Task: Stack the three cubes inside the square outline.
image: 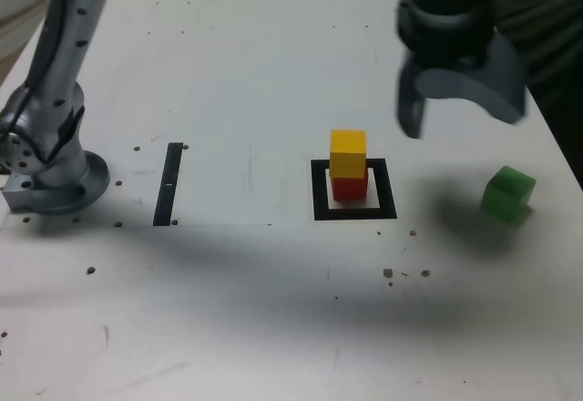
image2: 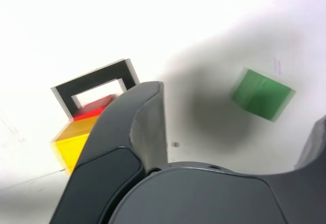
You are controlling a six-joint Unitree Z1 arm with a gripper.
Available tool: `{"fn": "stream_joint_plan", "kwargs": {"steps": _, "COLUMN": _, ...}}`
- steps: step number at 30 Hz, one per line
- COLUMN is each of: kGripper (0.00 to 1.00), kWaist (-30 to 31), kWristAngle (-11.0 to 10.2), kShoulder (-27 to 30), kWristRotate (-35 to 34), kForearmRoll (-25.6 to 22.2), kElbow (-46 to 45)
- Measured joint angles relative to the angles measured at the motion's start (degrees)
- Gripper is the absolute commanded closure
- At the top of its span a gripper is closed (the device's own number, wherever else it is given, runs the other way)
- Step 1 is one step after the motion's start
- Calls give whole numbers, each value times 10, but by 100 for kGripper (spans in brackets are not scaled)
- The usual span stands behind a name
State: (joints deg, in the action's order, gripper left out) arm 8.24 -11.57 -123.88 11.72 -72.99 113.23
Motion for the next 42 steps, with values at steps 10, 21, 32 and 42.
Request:
{"fn": "stream_joint_plan", "kwargs": {"steps": 10, "kGripper": 1, "kWaist": 8, "kWristAngle": 44, "kShoulder": -73, "kWristRotate": 146, "kForearmRoll": 2, "kElbow": 84}}
{"fn": "stream_joint_plan", "kwargs": {"steps": 21, "kGripper": 5, "kWaist": 12, "kWristAngle": 45, "kShoulder": -124, "kWristRotate": 195, "kForearmRoll": -15, "kElbow": 117}}
{"fn": "stream_joint_plan", "kwargs": {"steps": 32, "kGripper": 17, "kWaist": 12, "kWristAngle": 43, "kShoulder": -163, "kWristRotate": 195, "kForearmRoll": -31, "kElbow": 146}}
{"fn": "stream_joint_plan", "kwargs": {"steps": 42, "kGripper": 64, "kWaist": 12, "kWristAngle": 15, "kShoulder": -167, "kWristRotate": 175, "kForearmRoll": -30, "kElbow": 154}}
